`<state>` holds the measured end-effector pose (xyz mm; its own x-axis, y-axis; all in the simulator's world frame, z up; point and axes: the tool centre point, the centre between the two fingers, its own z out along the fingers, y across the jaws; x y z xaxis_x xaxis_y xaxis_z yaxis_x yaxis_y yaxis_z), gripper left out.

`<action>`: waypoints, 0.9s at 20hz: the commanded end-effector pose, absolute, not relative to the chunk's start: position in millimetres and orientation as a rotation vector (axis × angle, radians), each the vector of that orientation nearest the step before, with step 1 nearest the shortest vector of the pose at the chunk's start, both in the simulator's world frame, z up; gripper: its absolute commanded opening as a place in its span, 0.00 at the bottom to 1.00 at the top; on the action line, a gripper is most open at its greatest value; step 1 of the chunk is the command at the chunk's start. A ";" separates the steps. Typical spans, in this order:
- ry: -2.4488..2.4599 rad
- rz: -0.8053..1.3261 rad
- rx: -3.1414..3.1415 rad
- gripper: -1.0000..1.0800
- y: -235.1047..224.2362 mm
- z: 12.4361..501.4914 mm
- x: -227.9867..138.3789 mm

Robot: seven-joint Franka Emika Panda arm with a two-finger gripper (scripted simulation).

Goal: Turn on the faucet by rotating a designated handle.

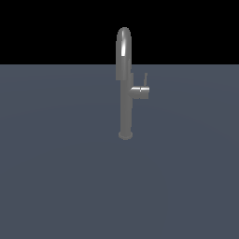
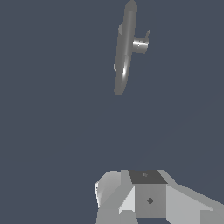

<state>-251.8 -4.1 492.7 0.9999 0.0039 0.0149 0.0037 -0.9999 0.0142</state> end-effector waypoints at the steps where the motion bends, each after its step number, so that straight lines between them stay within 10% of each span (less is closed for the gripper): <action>1: 0.006 0.023 3.127 0.00 -4.1 492.7 -251.8; 18: -0.173 -0.135 3.228 0.00 -1.4 492.5 -213.4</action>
